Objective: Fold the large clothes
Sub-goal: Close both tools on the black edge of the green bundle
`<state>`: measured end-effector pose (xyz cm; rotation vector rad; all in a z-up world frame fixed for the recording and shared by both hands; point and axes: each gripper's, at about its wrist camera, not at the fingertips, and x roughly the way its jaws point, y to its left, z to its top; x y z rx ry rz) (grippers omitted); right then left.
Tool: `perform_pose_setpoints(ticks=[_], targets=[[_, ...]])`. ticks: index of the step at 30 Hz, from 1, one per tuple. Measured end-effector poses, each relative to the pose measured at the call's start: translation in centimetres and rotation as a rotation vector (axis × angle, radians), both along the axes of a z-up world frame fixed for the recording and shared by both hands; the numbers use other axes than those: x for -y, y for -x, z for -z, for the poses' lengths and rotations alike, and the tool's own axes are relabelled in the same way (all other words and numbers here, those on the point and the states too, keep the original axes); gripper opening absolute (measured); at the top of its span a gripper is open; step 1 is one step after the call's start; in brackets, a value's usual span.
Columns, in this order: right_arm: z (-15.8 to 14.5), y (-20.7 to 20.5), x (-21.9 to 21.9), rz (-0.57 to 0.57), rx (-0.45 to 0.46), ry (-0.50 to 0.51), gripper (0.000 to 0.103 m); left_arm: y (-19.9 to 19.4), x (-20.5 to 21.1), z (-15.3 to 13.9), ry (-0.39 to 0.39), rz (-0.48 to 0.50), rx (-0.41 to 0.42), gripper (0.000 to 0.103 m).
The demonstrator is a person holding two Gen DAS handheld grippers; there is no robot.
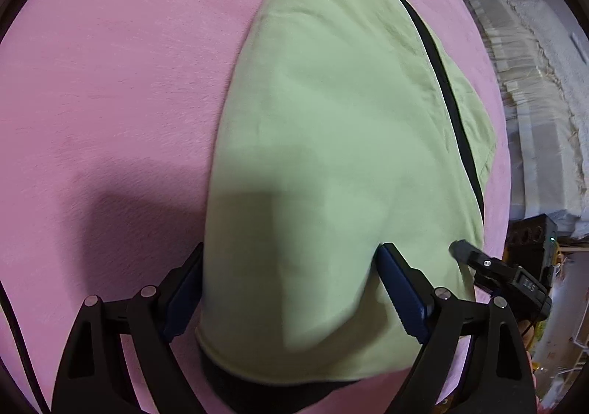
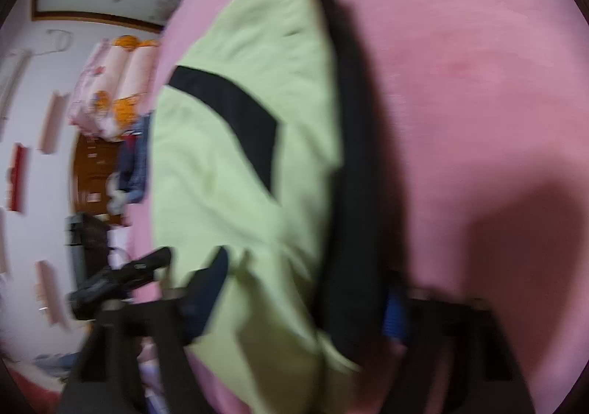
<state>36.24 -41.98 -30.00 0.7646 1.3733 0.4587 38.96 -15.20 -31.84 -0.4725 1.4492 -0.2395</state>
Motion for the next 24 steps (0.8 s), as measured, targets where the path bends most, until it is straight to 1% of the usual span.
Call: perform_pose_setpoints(ticks=[2,4,5,6,7,10,13,15,16,17,18,19,21,24], targets=[[1.0,-0.8,-0.8,0.011,-0.041,-0.007,0.058,0.1,-0.4,0.5,0.021,-0.006,0.000,0.088],[1.3,-1.3,-1.0,0.015,-0.042,-0.037,0.056,-0.1,-0.4,0.8,0.037,-0.018,-0.002,0.088],[1.4,-1.5,-0.9,0.015,-0.041,-0.053,0.053,-0.3,-0.4,1.2,0.041,-0.021,-0.001,0.088],[1.5,-1.6,-0.8,0.018,-0.042,-0.062,0.045,-0.4,-0.3,1.4,0.039,-0.020,0.002,0.088],[1.7,-1.5,-0.6,0.031,-0.043,-0.082,0.041,-0.6,-0.1,1.5,0.037,-0.023,0.006,0.088],[1.8,-0.6,-0.6,0.072,-0.042,-0.120,0.033,-0.6,0.0,1.4,0.029,-0.046,0.010,0.088],[1.5,-0.4,-0.8,0.087,-0.023,-0.111,0.025,-0.2,-0.2,1.0,0.017,-0.077,0.032,0.078],[0.9,-0.2,-1.3,0.097,-0.003,-0.083,0.021,-0.1,-0.6,0.4,0.011,-0.101,0.043,0.068],[0.6,-0.6,-1.5,0.100,0.002,-0.067,0.019,0.1,-0.8,0.1,0.008,-0.114,0.047,0.066],[0.2,-0.5,-1.7,0.111,0.010,-0.045,0.019,0.1,-1.0,-0.2,0.003,-0.124,0.048,0.062],[-0.2,-0.5,-2.0,0.121,0.015,-0.035,0.017,0.3,-1.0,-0.6,-0.010,-0.135,0.056,0.058],[-0.5,-0.4,-2.1,0.128,0.024,-0.021,0.015,0.5,-1.0,-1.1,-0.027,-0.138,0.068,0.056],[-1.8,0.0,-2.7,0.131,0.064,0.032,0.013,0.8,-0.9,-2.2,-0.068,-0.138,0.098,0.048],[-3.9,0.6,-3.8,0.135,0.116,0.095,0.011,1.4,-0.2,-4.0,-0.128,-0.133,0.143,0.040]])
